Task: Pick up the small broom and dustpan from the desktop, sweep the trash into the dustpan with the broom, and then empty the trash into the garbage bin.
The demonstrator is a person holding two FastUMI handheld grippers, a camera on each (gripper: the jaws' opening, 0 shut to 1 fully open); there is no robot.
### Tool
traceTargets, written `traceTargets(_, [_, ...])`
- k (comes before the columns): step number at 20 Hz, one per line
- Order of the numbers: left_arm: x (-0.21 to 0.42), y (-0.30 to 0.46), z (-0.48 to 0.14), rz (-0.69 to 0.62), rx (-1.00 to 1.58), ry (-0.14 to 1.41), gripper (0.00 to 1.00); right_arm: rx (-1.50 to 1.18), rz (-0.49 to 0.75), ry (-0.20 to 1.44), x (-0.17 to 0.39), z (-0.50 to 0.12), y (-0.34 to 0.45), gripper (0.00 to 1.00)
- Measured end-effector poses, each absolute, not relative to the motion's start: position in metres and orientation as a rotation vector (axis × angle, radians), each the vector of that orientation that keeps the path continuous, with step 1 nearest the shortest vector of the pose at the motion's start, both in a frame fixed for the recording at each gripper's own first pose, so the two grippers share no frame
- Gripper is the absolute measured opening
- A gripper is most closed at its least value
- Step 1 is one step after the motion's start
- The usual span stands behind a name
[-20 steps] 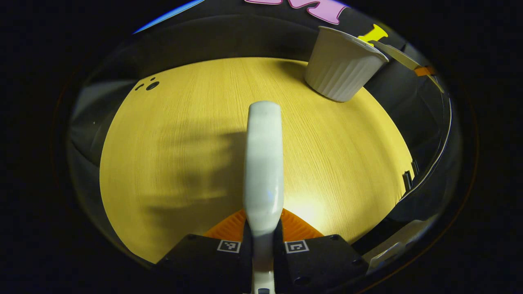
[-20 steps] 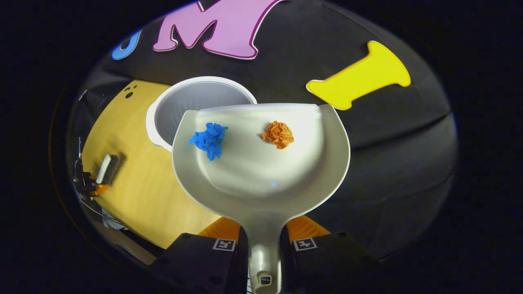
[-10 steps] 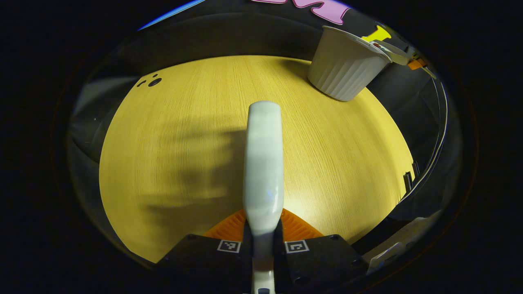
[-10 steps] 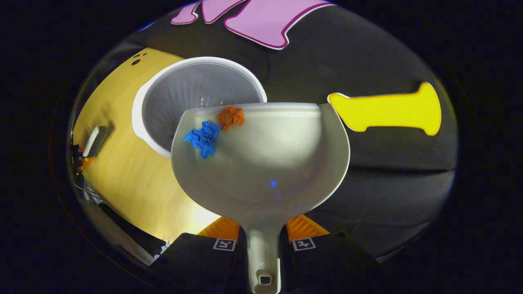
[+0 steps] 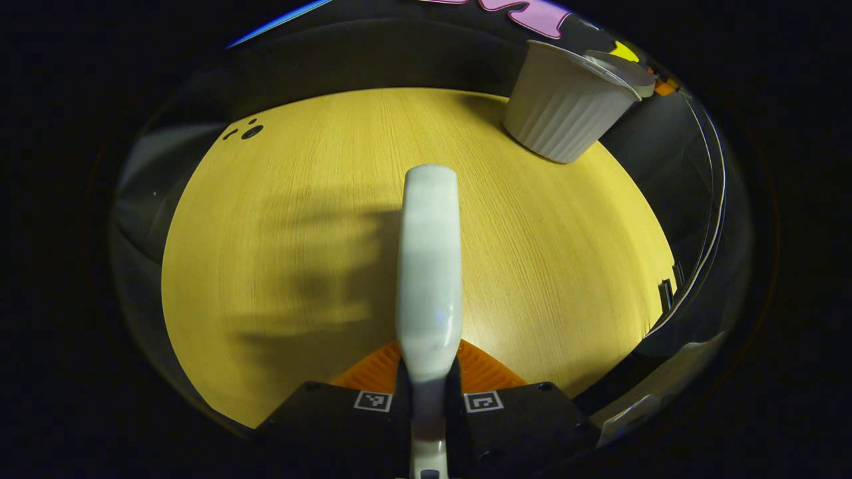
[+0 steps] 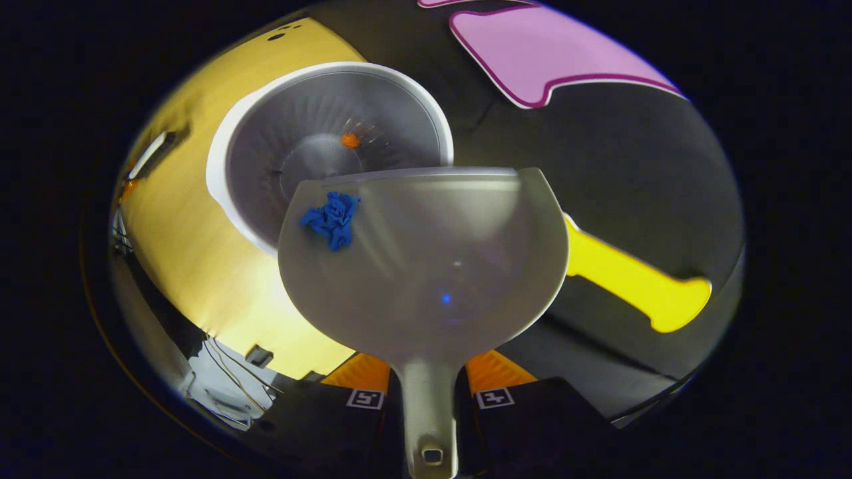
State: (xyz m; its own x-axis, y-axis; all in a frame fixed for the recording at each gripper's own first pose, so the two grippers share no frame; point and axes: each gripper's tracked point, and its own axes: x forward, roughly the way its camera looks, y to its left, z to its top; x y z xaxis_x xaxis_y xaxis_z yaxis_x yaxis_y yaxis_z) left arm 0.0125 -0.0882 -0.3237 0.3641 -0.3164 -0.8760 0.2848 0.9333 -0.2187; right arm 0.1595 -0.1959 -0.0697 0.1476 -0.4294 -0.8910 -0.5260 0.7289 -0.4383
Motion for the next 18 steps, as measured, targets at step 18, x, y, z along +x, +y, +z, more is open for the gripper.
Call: traceTargets(18, [0.012,-0.087,-0.321,-0.333,0.048,1.137,0.25,-0.277,0.045,1.126,0.116,-0.042,-0.166,0.35])
